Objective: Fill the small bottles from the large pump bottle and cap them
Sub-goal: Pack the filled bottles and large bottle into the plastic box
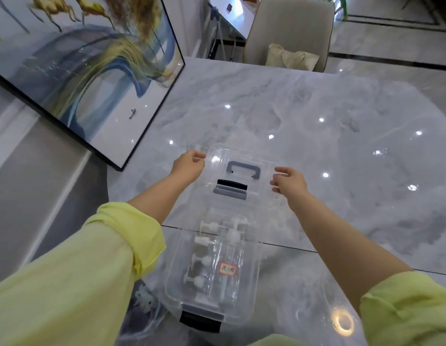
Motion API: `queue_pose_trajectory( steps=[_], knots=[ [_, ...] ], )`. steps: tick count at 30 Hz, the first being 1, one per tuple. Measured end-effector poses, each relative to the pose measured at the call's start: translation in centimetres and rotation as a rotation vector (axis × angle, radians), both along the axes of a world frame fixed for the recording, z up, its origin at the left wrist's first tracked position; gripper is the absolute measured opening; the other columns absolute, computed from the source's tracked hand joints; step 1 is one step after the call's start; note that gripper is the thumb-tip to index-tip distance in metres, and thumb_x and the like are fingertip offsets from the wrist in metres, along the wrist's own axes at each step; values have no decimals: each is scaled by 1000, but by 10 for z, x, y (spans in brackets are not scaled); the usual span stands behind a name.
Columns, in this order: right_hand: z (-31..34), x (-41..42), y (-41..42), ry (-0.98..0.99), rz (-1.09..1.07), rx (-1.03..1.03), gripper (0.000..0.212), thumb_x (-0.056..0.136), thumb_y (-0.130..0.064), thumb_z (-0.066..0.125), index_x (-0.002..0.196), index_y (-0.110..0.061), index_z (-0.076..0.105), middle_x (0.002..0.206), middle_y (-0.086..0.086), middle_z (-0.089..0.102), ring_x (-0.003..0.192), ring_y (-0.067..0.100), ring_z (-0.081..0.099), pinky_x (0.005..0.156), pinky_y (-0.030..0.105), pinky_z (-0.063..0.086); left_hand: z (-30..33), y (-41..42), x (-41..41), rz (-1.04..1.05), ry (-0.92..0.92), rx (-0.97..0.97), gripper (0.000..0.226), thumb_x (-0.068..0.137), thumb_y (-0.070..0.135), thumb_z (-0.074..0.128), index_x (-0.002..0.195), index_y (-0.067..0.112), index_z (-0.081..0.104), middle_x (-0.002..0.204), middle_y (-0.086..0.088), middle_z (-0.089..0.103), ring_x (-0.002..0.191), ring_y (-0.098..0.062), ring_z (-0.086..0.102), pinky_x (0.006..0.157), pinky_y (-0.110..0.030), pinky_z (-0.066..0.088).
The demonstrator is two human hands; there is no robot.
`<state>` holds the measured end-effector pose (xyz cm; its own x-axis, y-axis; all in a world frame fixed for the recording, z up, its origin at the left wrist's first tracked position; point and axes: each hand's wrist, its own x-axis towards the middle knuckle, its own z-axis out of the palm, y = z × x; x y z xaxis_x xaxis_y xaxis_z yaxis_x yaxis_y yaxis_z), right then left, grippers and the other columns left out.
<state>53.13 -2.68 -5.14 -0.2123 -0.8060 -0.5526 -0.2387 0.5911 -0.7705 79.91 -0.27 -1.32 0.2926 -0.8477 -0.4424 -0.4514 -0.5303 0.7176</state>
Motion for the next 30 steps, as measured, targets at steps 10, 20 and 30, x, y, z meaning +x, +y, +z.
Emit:
queue_pose_trajectory(
  steps=[10,20,30],
  knots=[
    [-40,3,-15,45,-42,187,67,97,4,50,157,-15,28,131,22,60,88,27,68,55,25,54,-64,-27,6,30,118,300,57,100,9,55,155,11,37,152,-11,46,133,-29,50,102,-31,42],
    [-58,4,-40,79,-113,197,69,96,-1,52,159,-11,27,122,18,62,89,26,69,84,36,59,-70,-43,10,160,211,327,74,82,21,67,151,11,44,147,-8,53,127,-30,58,112,-43,45],
    [-38,15,-50,-128,-220,41,52,95,-4,49,146,-15,50,114,3,68,114,24,67,110,39,48,-50,-37,22,432,325,164,32,69,41,52,85,20,70,94,-8,72,99,-34,70,100,-51,54]
  ],
)
